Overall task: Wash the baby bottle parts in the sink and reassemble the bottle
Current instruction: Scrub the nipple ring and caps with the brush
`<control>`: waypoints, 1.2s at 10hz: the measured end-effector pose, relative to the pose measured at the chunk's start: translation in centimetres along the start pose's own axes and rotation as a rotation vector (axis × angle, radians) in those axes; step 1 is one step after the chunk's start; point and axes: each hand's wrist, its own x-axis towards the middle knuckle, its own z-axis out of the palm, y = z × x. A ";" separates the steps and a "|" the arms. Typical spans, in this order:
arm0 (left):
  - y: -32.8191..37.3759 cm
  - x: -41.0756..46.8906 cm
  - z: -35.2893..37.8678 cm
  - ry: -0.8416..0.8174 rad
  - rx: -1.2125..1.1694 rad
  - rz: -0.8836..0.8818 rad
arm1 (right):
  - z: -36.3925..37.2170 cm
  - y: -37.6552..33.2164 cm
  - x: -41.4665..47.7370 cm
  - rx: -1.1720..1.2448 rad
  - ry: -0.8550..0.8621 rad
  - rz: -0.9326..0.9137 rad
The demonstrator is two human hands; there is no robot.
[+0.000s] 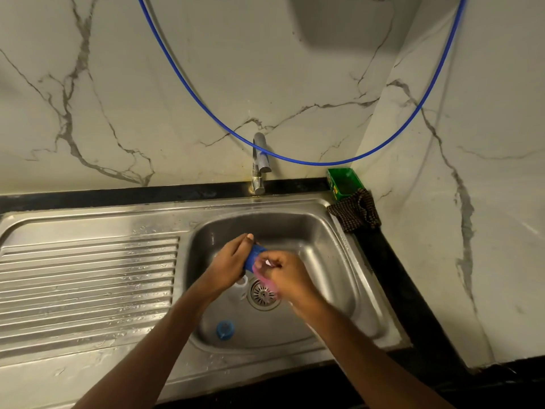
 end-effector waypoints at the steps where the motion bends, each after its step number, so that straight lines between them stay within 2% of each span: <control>1: -0.1 0.5 0.4 0.028 0.004 0.023 | 1.2 2.0 0.8 -0.722 0.192 -0.347; 2: -1.3 0.1 0.7 0.114 -0.046 0.018 | 0.1 -0.2 1.2 0.326 -0.092 0.271; 3: -1.7 -0.1 0.6 0.149 -0.067 0.009 | -0.2 -0.8 1.2 0.620 -0.202 0.384; 4: -1.3 0.1 1.3 0.182 -0.158 -0.059 | 1.0 1.1 1.3 -0.288 0.106 -0.170; 5: -1.3 0.1 1.6 0.234 -0.191 -0.007 | 0.9 -0.8 1.2 0.030 -0.030 0.144; 6: -1.7 -0.2 1.2 0.271 -0.075 0.100 | -0.5 -1.9 1.1 0.894 -0.204 0.552; 7: -1.2 -0.1 1.3 0.188 -0.116 0.028 | -0.3 -0.6 1.7 0.643 -0.093 0.389; 8: 0.7 0.2 1.1 0.048 -0.515 -0.365 | -0.1 1.4 2.0 -0.092 0.183 -0.090; 9: 1.8 0.8 1.3 0.110 -0.467 -0.512 | 0.0 3.1 1.9 -0.711 0.238 -0.535; 10: 1.5 1.2 2.6 0.211 -0.354 -0.382 | 1.3 2.3 0.7 -0.599 0.265 -0.318; 11: 1.0 1.1 3.0 0.285 -0.358 -0.274 | 0.7 -0.4 1.0 0.339 0.012 0.369; 12: 1.3 1.2 2.6 0.267 -0.350 -0.240 | 0.2 -0.4 1.2 0.350 -0.016 0.266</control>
